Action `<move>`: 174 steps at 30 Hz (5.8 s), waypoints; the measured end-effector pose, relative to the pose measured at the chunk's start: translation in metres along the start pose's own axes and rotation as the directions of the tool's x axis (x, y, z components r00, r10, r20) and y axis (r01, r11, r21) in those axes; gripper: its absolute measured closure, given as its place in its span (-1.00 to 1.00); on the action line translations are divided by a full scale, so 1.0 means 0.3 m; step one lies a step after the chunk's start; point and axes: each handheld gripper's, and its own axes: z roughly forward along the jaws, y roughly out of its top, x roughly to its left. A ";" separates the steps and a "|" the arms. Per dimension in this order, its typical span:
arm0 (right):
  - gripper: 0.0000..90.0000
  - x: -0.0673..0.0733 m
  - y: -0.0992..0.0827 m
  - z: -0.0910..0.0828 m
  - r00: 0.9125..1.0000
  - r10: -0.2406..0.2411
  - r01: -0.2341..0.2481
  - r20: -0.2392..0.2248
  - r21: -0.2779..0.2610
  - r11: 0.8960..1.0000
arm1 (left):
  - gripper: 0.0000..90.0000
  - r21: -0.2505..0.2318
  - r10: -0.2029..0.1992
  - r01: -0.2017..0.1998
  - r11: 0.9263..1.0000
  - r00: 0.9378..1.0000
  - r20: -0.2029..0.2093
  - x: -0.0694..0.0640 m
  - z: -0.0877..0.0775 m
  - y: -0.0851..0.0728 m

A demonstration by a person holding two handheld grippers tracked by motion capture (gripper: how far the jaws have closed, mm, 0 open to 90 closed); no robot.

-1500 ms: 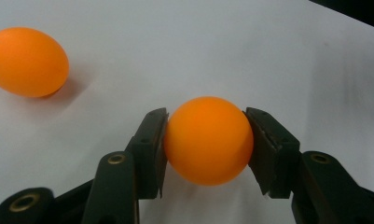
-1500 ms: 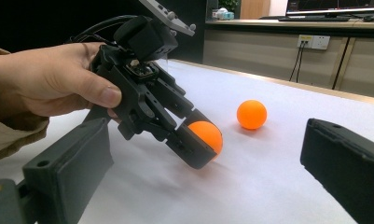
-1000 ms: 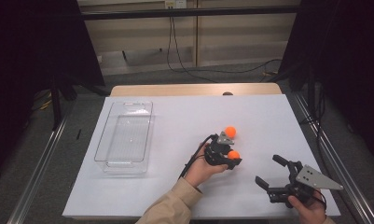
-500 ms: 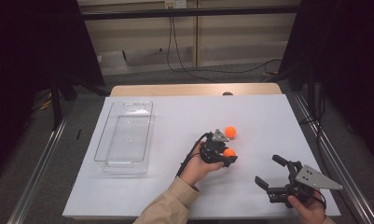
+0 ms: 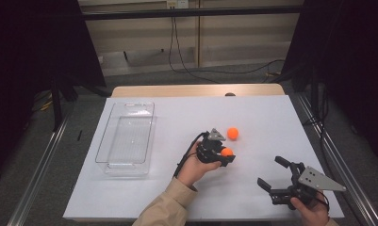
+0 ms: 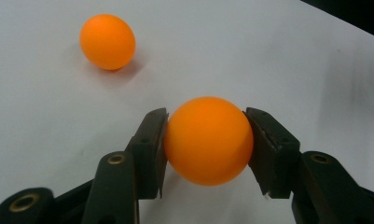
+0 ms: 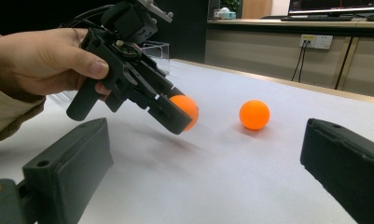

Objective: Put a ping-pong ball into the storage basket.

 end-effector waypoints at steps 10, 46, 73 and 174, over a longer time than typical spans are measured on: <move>-0.97 0.002 0.000 0.003 1.000 -0.002 0.002 -0.006 0.003 1.000 | 0.13 -0.007 -0.021 0.021 1.000 1.000 -0.011 0.021 -0.029 -0.003; -0.97 0.003 0.001 0.002 1.000 -0.002 0.002 -0.011 0.002 1.000 | 0.13 -0.027 -0.064 0.062 0.998 0.996 -0.055 0.066 -0.099 -0.003; -0.97 0.003 0.001 0.002 1.000 -0.006 0.006 -0.012 0.001 1.000 | 0.13 -0.040 -0.090 0.088 0.995 0.993 -0.078 0.097 -0.156 0.000; -0.96 0.004 0.000 0.007 1.000 -0.002 0.002 -0.017 0.001 1.000 | 0.13 -0.087 -0.220 0.209 0.974 0.963 -0.154 0.203 -0.336 -0.019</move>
